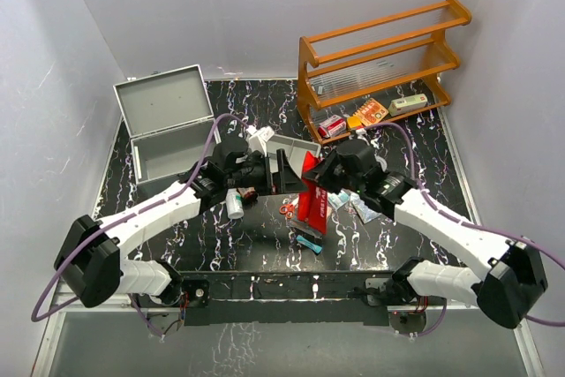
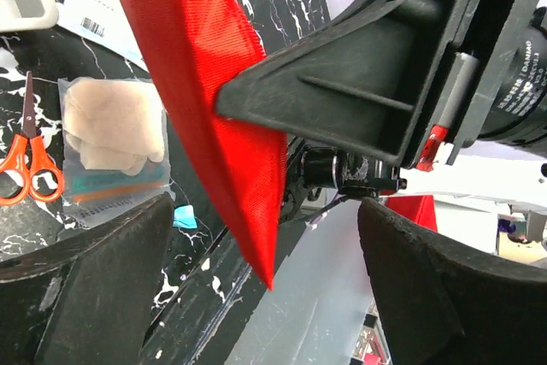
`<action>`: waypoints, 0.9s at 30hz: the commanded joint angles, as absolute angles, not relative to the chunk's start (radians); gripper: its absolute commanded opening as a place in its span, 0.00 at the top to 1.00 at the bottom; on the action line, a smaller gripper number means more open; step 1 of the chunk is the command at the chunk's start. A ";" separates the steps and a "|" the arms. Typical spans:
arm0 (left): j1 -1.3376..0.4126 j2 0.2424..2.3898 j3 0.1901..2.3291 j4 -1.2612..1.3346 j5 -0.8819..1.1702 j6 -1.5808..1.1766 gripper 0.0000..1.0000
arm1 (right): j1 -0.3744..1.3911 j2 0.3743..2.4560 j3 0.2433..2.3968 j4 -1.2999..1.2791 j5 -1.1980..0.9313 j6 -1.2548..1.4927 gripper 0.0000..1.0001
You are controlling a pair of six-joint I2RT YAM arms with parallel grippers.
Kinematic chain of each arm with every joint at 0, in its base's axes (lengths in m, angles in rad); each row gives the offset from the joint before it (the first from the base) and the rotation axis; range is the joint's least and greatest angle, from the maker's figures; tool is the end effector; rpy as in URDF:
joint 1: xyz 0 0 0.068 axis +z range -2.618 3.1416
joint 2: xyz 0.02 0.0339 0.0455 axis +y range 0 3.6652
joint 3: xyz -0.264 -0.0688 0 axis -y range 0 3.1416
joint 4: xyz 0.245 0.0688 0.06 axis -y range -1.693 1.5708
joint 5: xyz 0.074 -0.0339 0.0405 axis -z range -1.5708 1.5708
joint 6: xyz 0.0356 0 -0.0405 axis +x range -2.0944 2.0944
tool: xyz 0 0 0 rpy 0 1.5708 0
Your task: Organize the medicine kit
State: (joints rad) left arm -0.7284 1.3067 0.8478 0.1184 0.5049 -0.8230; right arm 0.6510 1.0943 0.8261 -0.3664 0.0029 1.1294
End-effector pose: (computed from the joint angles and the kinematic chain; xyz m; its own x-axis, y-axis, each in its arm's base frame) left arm 0.2097 -0.2102 0.2785 -0.8461 -0.1052 -0.5225 0.4448 0.4007 -0.8009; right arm 0.1904 0.1449 0.2760 -0.7477 0.5670 -0.3456 0.1683 0.6653 0.7274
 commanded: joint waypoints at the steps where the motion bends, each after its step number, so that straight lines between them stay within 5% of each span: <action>1: -0.729 1.227 0.823 0.109 0.460 -0.818 0.15 | 0.712 1.153 0.907 -0.215 0.091 1.193 1.00; 20: -0.729 1.205 0.816 -0.035 0.356 -0.711 0.66 | 0.743 1.243 0.898 -0.067 -0.005 1.197 1.00; 27: -0.730 1.213 0.819 -0.031 0.339 -0.689 0.97 | 0.742 1.260 0.914 -0.120 0.002 1.161 1.00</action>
